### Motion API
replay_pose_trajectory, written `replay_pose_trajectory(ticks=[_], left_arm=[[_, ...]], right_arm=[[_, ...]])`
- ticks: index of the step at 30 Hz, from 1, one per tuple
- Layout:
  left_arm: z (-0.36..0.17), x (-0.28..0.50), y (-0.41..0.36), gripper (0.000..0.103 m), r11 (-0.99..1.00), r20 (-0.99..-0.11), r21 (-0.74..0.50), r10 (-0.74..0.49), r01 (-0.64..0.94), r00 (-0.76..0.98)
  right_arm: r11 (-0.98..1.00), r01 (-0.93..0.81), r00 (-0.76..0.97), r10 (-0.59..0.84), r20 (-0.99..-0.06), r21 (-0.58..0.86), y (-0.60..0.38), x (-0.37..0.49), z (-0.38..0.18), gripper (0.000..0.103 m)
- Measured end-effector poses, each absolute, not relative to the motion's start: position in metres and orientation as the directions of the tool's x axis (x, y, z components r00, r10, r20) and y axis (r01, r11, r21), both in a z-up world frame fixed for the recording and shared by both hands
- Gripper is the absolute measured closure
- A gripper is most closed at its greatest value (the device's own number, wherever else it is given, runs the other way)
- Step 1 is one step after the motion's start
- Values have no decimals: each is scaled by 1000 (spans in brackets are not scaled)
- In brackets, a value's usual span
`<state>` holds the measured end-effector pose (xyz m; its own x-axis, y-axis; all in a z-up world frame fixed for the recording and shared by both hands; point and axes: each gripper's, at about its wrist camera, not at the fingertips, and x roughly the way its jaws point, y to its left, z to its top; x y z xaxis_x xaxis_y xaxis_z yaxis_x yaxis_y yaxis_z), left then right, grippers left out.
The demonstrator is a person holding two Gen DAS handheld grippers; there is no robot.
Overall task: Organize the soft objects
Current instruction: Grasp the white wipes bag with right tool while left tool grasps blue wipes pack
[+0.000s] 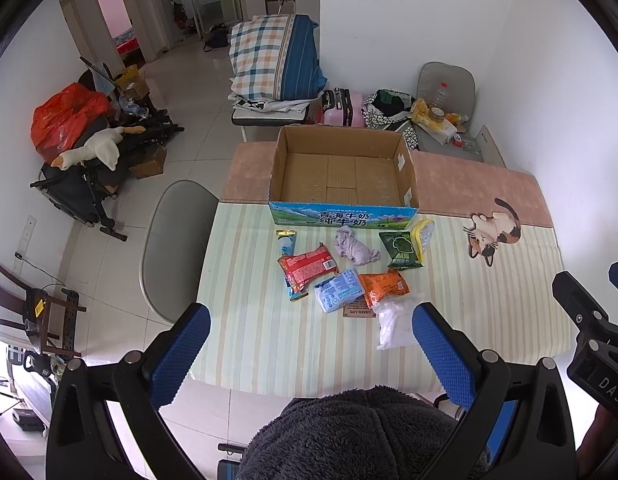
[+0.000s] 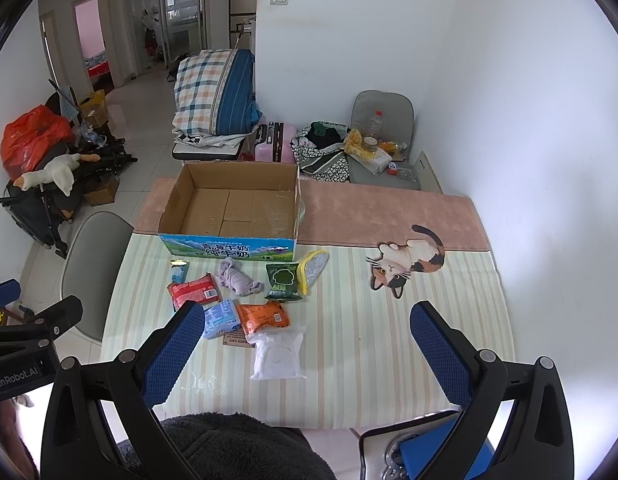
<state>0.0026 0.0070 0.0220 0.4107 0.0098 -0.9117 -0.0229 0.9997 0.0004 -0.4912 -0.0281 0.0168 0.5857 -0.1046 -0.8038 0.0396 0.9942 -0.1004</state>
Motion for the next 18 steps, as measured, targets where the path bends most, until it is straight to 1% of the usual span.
replay_pose_trajectory(ticks=[3,5,8,10,12,14,18], left_arm=[[19,10,9,0,999,-904,-2,14,-37,428],[10,24,11,0,999,-901,22,41,-49,431],[-17,44,14,0,994,-904,92,107,-55,413],[-43,55,16,0,990,-910,138,143,-41,390],[-73,68,16,0,982,-913,190,183,-18,363],[-105,78,15,0,975,-920,220,195,36,340],[-172,94,4,0,938,-927,298,239,179,290]], right_arm=[[994,45,575,-104,-811,-96,-30,-484,10,0],[995,45,553,-101,-827,-91,-33,-474,-5,0],[999,26,473,-52,-879,-45,-39,-449,-49,0],[999,25,386,-36,-922,-28,-42,-428,-92,0],[1000,11,293,-16,-956,-13,-43,-408,-147,0],[1000,8,185,-7,-983,-6,-43,-390,-207,0],[1000,-1,29,24,-999,24,-40,-371,-310,0]])
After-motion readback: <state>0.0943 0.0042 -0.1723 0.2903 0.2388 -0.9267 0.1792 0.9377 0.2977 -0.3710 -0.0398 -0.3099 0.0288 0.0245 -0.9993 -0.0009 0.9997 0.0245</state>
